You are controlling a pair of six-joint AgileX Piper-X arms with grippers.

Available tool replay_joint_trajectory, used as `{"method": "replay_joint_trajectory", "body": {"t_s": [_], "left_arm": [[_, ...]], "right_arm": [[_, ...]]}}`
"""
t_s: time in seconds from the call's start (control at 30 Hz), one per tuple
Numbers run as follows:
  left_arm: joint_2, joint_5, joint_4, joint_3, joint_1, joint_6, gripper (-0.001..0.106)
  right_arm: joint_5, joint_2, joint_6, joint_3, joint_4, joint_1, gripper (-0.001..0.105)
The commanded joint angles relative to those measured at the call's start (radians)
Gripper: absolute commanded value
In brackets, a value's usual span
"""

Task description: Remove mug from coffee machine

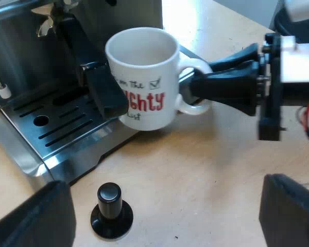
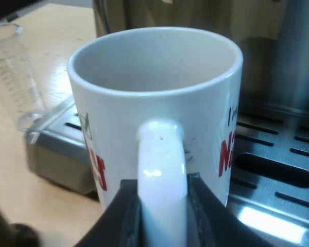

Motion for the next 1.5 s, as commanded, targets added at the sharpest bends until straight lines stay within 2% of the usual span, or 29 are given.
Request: {"method": "replay_joint_trajectory", "body": {"t_s": [0.03, 0.27, 0.37, 0.43, 0.63, 0.67, 0.73, 0.93, 1.0, 1.2, 1.5], "left_arm": [[0.001, 0.006, -0.011, -0.005, -0.003, 0.001, 0.087], [0.001, 0.006, -0.011, -0.005, -0.003, 0.001, 0.087], [0.001, 0.039, -0.011, -0.005, -0.003, 0.001, 0.087], [0.001, 0.070, -0.011, -0.005, -0.003, 0.001, 0.087], [0.001, 0.088, -0.011, -0.005, -0.003, 0.001, 0.087], [0.001, 0.095, -0.011, -0.005, -0.003, 0.001, 0.087], [0.001, 0.121, -0.013, -0.005, -0.008, -0.001, 0.087], [0.001, 0.125, -0.025, -0.005, -0.049, -0.001, 0.087], [0.001, 0.125, -0.025, -0.005, -0.058, -0.001, 0.087], [0.001, 0.126, -0.025, -0.005, -0.058, -0.001, 0.087], [0.001, 0.126, -0.025, -0.005, -0.058, -0.001, 0.087]], "right_arm": [[0.019, -0.060, -0.009, 0.014, -0.037, 0.021, 0.000], [0.129, -0.162, -0.034, 0.080, -0.036, 0.081, 0.000], [0.171, -0.204, -0.034, 0.109, -0.036, 0.110, 0.000], [0.234, -0.252, -0.034, 0.143, -0.036, 0.147, 0.000], [0.333, -0.348, -0.034, 0.203, -0.033, 0.215, 0.000], [0.344, -0.354, -0.034, 0.207, -0.032, 0.221, 0.000], [0.431, -0.391, -0.037, 0.210, 0.004, 0.244, 0.000], [0.566, -0.448, -0.057, 0.210, 0.113, 0.247, 0.000], [0.578, -0.458, -0.054, 0.210, 0.146, 0.237, 0.000], [0.582, -0.472, 0.022, 0.210, 0.198, 0.125, 0.000], [0.538, -0.472, 0.020, 0.210, 0.197, -0.034, 0.000]]}}
